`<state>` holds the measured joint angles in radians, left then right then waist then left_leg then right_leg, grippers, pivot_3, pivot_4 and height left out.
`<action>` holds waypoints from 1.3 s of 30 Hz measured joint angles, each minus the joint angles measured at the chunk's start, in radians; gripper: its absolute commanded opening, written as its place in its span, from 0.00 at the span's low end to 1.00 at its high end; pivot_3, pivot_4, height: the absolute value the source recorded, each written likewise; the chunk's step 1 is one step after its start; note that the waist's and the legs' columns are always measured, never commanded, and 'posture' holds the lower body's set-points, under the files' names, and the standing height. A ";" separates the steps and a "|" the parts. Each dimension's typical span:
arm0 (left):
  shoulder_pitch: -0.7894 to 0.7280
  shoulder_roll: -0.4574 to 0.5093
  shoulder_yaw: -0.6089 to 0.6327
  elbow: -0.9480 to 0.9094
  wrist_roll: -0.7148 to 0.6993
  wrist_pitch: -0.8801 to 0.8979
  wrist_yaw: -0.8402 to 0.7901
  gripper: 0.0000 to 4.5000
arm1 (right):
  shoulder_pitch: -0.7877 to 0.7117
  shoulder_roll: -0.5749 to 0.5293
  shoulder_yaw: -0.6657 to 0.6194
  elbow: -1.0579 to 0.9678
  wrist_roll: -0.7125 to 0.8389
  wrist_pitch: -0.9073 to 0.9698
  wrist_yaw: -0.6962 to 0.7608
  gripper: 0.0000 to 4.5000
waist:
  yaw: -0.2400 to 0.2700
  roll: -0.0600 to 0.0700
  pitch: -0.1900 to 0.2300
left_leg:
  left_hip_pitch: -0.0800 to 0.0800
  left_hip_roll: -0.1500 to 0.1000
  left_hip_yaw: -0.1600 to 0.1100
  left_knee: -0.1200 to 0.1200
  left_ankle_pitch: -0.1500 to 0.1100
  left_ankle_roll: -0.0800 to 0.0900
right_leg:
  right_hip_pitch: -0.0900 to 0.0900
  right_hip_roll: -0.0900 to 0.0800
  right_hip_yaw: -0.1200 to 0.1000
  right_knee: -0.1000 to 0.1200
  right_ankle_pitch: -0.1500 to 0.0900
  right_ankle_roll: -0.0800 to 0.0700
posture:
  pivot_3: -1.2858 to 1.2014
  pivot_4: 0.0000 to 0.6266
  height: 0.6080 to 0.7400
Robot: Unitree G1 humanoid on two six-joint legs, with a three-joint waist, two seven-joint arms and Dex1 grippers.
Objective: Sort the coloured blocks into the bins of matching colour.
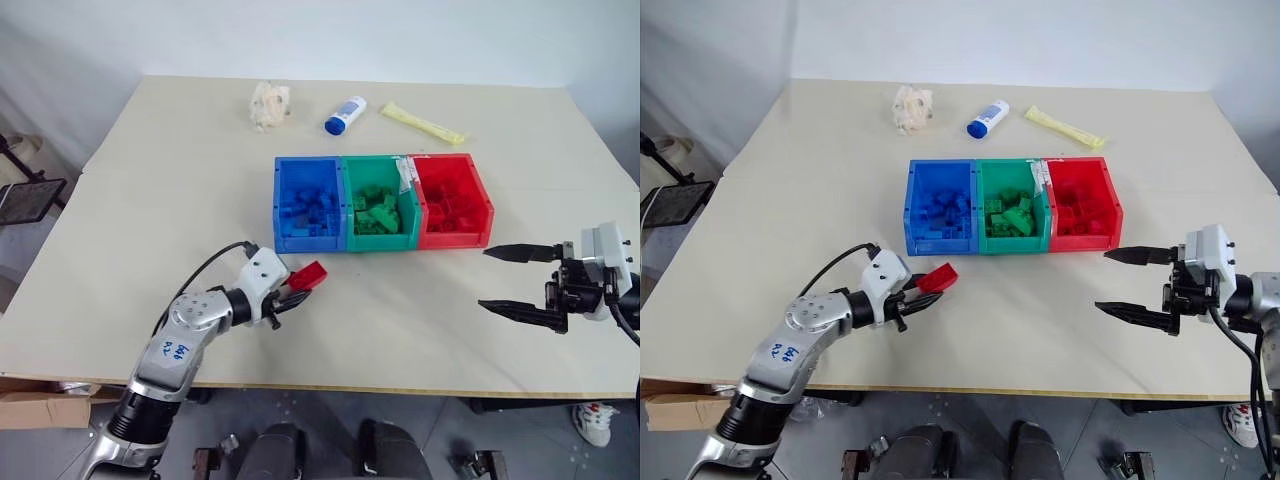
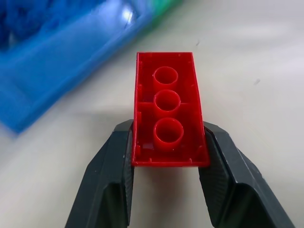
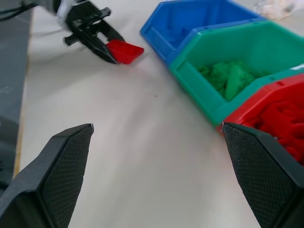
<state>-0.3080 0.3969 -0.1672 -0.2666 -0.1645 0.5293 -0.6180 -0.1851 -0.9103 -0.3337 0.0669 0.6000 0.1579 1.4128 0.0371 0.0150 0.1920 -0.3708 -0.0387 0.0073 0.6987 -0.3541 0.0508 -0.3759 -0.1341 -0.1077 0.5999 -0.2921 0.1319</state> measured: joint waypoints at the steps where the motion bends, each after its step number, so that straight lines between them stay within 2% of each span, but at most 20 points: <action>1: -0.006 -0.026 -0.009 -0.002 -0.004 -0.012 0.004 0.33 | 0.016 0.011 -0.009 -0.011 0.003 0.001 -0.018 1.00 | 0.002 0.000 0.000 | 0.000 0.000 0.000 0.000 0.000 0.000 | 0.000 0.000 0.000 0.000 0.000 0.000 | 0.52 0.24 1.00; 7: -0.112 -0.150 -0.056 0.014 -0.016 -0.060 0.010 0.33 | 0.099 0.058 -0.091 -0.097 0.021 0.028 -0.147 1.00 | 0.013 0.000 0.000 | 0.000 0.000 0.002 0.000 0.000 0.000 | 0.000 0.002 0.001 0.000 0.000 0.000 | 0.52 0.24 1.00; 10: -0.192 -0.219 -0.072 0.125 -0.002 -0.122 0.027 0.33 | 0.159 0.080 -0.129 -0.152 0.030 0.040 -0.195 1.00 | 0.020 0.000 0.000 | 0.000 -0.001 0.002 0.000 0.001 0.001 | 0.000 0.003 0.000 0.000 0.000 0.000 | 0.52 0.24 1.00; 14: -0.394 -0.348 -0.088 0.427 0.033 -0.249 0.048 0.33 | 0.215 0.126 -0.159 -0.222 0.042 0.045 -0.265 1.00 | 0.032 0.000 0.000 | -0.001 -0.003 0.005 0.000 0.002 0.003 | 0.000 0.004 0.000 -0.002 0.000 0.001 | 0.52 0.24 1.00; 22: -0.793 -0.499 -0.021 1.058 0.067 -0.562 0.076 0.33 | 0.256 0.174 -0.202 -0.287 0.045 0.039 -0.380 1.00 | 0.039 -0.001 0.001 | -0.002 -0.003 0.008 -0.001 0.002 0.004 | 0.000 0.004 -0.007 -0.006 0.001 0.002 | 0.52 0.24 1.00; 24: -0.915 -0.527 0.002 1.207 0.074 -0.635 0.098 0.49 | 0.256 0.184 -0.205 -0.298 0.044 0.037 -0.406 1.00 | 0.041 -0.001 0.001 | -0.002 -0.004 0.009 -0.002 0.003 0.005 | 0.000 0.004 -0.007 -0.007 0.002 0.004 | 0.52 0.24 1.00; 25: -0.956 -0.529 0.015 1.266 0.076 -0.664 0.110 0.54 | 0.258 0.185 -0.206 -0.304 0.045 0.037 -0.414 1.00 | 0.041 -0.001 0.001 | -0.002 -0.004 0.009 -0.002 0.003 0.005 | 0.000 0.004 -0.007 -0.007 0.003 0.005 | 0.52 0.24 1.00; 31: -1.028 -0.537 0.084 1.494 0.086 -0.774 0.168 0.97 | 0.273 0.188 -0.217 -0.323 0.045 0.037 -0.442 1.00 | 0.039 -0.001 0.001 | -0.001 -0.004 0.010 -0.004 0.003 0.006 | -0.001 0.004 -0.007 -0.007 0.003 0.006 | 0.52 0.24 1.00; 32: -1.029 -0.537 0.091 1.506 0.089 -0.781 0.171 0.99 | 0.273 0.188 -0.217 -0.324 0.046 0.037 -0.444 1.00 | 0.038 -0.001 0.001 | -0.001 -0.004 0.010 -0.004 0.003 0.006 | -0.001 0.004 -0.007 -0.007 0.003 0.006 | 0.52 0.24 1.00; 39: -1.028 -0.534 0.120 1.521 0.094 -0.807 0.159 0.99 | 0.242 0.181 -0.213 -0.318 0.046 0.040 -0.438 1.00 | 0.040 -0.001 0.001 | -0.002 -0.005 0.010 -0.003 0.003 0.006 | -0.001 0.004 -0.007 -0.007 0.004 0.007 | 0.52 0.24 1.00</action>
<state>-1.3356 -0.1369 -0.0472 1.2546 -0.0706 -0.2780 -0.4586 0.0574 -0.7289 -0.5465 -0.2512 0.6463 0.1982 0.9751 0.0767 0.0136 0.1929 -0.3725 -0.0432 0.0172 0.6953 -0.3510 0.0570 -0.3771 -0.1305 -0.1142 0.5928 -0.2881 0.1394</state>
